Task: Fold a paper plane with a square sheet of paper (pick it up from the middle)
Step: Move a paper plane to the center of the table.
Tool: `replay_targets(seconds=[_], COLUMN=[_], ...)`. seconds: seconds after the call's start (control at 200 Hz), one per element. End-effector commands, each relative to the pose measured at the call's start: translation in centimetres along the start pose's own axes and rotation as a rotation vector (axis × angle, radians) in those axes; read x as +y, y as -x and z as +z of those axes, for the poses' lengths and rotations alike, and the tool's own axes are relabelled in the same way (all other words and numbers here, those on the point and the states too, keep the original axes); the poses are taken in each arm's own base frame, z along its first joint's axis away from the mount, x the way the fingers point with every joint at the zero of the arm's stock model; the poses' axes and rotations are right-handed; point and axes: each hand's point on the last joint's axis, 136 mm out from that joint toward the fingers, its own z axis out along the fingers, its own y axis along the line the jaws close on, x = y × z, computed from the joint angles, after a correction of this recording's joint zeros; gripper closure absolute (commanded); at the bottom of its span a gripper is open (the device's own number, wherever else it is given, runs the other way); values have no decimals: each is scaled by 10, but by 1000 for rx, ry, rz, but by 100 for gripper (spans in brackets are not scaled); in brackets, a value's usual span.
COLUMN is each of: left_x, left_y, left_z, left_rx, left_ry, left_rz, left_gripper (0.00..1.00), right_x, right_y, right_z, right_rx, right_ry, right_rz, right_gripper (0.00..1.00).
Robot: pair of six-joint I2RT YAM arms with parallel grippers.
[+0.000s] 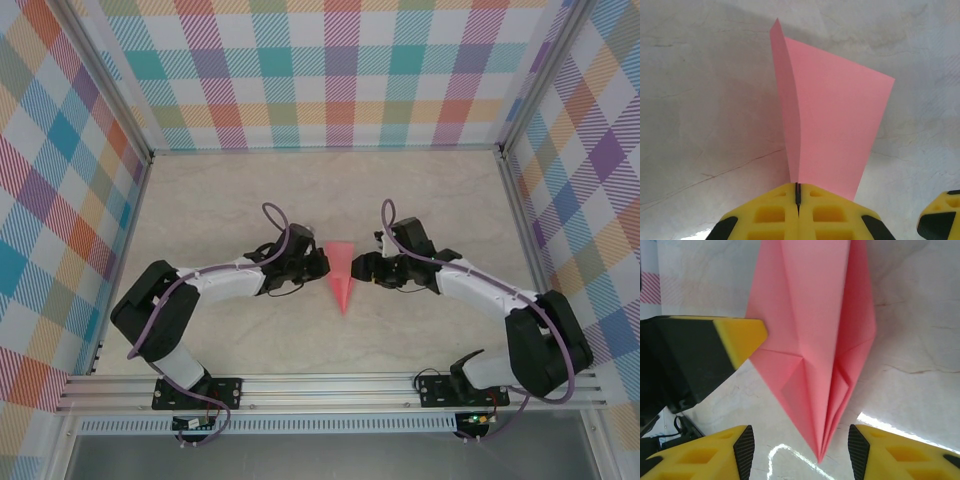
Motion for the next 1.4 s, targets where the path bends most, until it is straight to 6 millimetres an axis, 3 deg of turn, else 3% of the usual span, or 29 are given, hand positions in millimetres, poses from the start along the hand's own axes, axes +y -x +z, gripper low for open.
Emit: replay_targets(seconds=[0.0, 0.27, 0.545, 1.045, 1.395], left_x=[-1, 20, 26, 27, 28], left_y=[1, -10, -12, -12, -13], left_z=[5, 9, 9, 11, 12], left_rx=[-9, 14, 18, 17, 21], left_ry=[-73, -37, -23, -15, -16], left_rz=[-28, -38, -39, -43, -46], left_gripper=[100, 100, 100, 100, 100], right_x=[19, 9, -6, -4, -5], right_y=[6, 1, -8, -32, -45], right_z=[9, 40, 57, 60, 65], right_rx=[28, 112, 162, 228, 249], right_ry=[46, -44, -133, -148, -172], right_rz=[-58, -74, -80, -63, -33], right_gripper=[46, 47, 46, 45, 52])
